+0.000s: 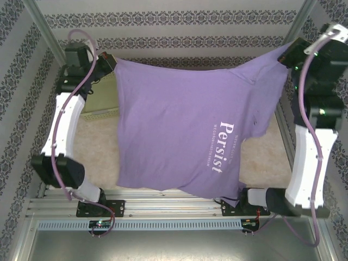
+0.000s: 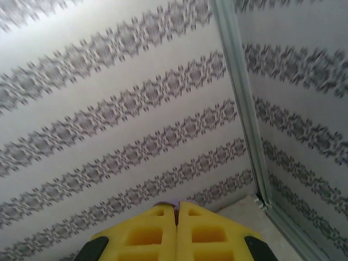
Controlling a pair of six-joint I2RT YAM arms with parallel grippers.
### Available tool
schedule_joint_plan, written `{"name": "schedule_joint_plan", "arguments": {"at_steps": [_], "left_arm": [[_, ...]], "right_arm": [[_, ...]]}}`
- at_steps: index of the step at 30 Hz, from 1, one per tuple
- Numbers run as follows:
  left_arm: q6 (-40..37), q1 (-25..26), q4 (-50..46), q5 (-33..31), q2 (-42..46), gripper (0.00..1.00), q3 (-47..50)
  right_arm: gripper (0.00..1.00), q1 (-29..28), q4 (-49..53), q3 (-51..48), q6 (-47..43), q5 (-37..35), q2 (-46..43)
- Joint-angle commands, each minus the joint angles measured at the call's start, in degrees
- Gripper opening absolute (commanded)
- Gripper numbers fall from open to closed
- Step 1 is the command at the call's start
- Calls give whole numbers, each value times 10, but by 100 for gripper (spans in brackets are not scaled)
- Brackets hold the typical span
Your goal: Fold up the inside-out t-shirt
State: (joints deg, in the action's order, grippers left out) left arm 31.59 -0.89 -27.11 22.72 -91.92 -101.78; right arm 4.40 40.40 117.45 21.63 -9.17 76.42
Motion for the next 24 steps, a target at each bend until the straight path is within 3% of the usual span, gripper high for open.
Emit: {"name": "schedule_joint_plan", "arguments": {"at_steps": [1,4,8,12,15,19,22,24], "left_arm": [[-4,-10,0,6,-49,0,-90],[-10,-14,-30,2,-114,0,-195],[3,-30,-66,21,-199,0,-373],[55,-65,-41,55,-254,0,-514],[92,-90,32,85,-247,0,-519],[64,-96,47,99,-219,0,-491],[44,-97,64,103,-168,0,-377],[41,-97,113,123,-121,0,-258]], "right_arm": [[0,7,-72,22,-3,14,42],[0,11,-63,99,13,21,111],[0,18,-37,276,37,43,198],[0,26,-30,452,48,58,267],[0,35,-87,444,61,79,252],[0,35,-144,380,55,125,217],[0,35,-114,331,54,147,194],[0,35,-121,230,55,179,150]]}}
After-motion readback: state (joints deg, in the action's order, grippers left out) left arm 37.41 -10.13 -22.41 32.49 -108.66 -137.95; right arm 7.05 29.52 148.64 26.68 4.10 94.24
